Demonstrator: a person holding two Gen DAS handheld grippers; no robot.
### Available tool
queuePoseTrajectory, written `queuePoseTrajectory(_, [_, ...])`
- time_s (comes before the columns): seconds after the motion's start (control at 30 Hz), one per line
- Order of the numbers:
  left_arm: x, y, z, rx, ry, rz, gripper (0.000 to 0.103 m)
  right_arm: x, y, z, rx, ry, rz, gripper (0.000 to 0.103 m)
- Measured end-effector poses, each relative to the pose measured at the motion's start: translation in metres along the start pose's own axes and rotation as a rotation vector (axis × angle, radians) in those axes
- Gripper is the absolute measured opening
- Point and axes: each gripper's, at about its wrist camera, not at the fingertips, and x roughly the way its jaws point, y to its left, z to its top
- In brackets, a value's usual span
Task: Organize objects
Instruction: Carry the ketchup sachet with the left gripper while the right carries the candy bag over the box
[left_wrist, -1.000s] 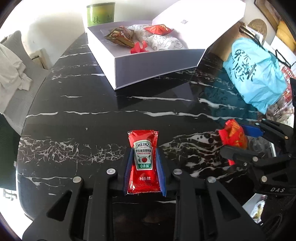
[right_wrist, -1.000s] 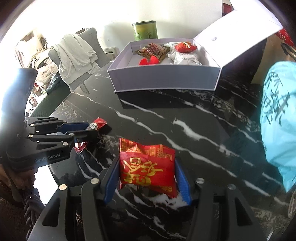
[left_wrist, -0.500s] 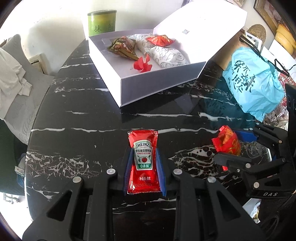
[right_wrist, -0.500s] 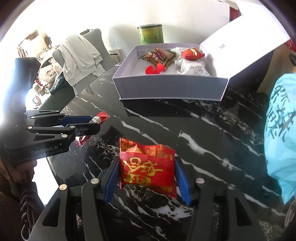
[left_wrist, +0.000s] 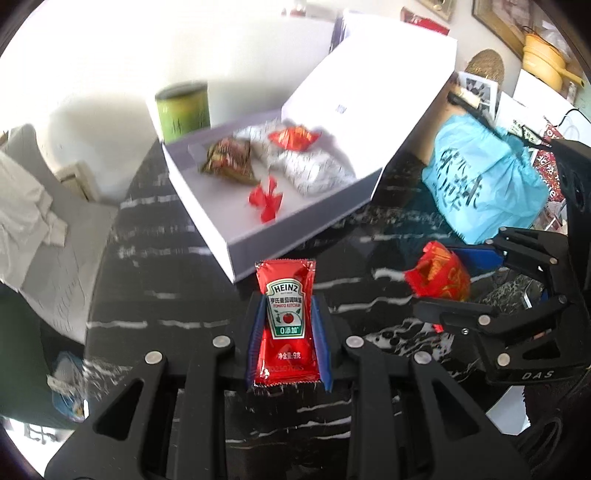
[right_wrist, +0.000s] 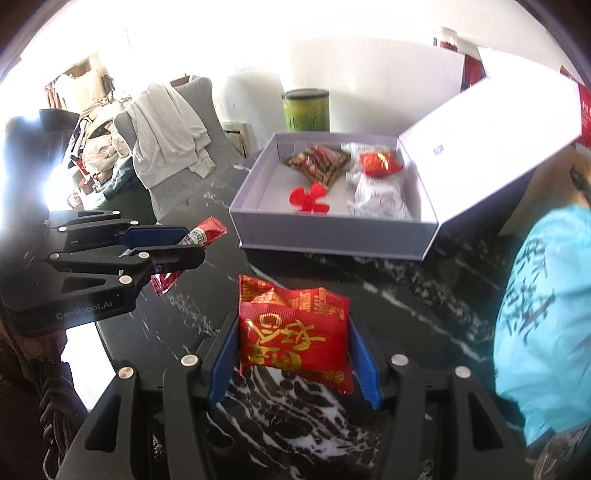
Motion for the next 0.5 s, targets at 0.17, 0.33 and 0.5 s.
queuePoseTrajectory(0.17, [-0.010, -0.001, 0.019, 0.019, -0.046, 0.012, 0.024, -0.007, -0.001, 0.016, -0.029, -0.029, 0.001, 0.058])
queuePoseTrajectory(0.33, [-0.015, -0.002, 0.035, 0.035, -0.078, 0.012, 0.024, -0.015, -0.004, 0.035, -0.050, -0.060, -0.005, 0.057])
queuePoseTrajectory(0.5, [-0.013, -0.002, 0.050, 0.043, -0.087, -0.012, 0.024, -0.021, -0.007, 0.052, -0.074, -0.078, -0.013, 0.058])
